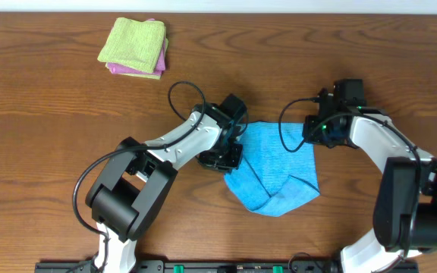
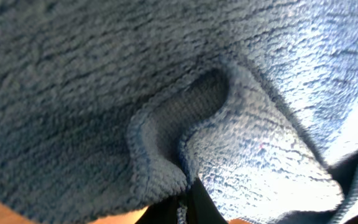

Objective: Fold the cloth

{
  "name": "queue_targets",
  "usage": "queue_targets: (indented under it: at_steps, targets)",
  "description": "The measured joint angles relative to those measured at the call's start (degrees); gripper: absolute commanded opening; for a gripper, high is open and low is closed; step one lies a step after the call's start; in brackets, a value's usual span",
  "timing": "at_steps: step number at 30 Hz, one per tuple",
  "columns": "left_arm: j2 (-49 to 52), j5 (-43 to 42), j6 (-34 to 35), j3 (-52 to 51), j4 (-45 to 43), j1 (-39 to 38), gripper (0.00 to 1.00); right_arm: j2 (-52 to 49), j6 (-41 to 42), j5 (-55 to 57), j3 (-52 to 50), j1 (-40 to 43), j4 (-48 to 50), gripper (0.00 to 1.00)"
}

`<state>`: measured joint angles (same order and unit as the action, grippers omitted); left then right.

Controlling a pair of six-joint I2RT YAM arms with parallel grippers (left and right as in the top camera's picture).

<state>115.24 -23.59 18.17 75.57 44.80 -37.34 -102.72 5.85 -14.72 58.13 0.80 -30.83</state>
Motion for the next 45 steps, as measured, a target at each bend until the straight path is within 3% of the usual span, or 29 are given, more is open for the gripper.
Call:
queue_targets:
  at_steps: [2,16,24,45]
  targets:
    - [0.0,-0.5,0.0,0.0,-1.0,0.0,0.06,0.0,0.4,-1.2,0.0,-0.8,-1.3,0.01]
    - [0.0,-0.7,0.0,0.0,-0.9,0.0,0.06,-2.5,1.1,0.8,0.3,-9.6,0.9,0.02]
    - [0.0,-2.0,0.2,0.0,4.3,0.0,0.06,-2.6,1.0,4.3,0.3,-10.1,3.7,0.02]
    - [0.0,-11.2,2.4,0.0,7.2,0.0,0.08,-5.3,1.8,14.0,1.5,-10.2,13.0,0.02]
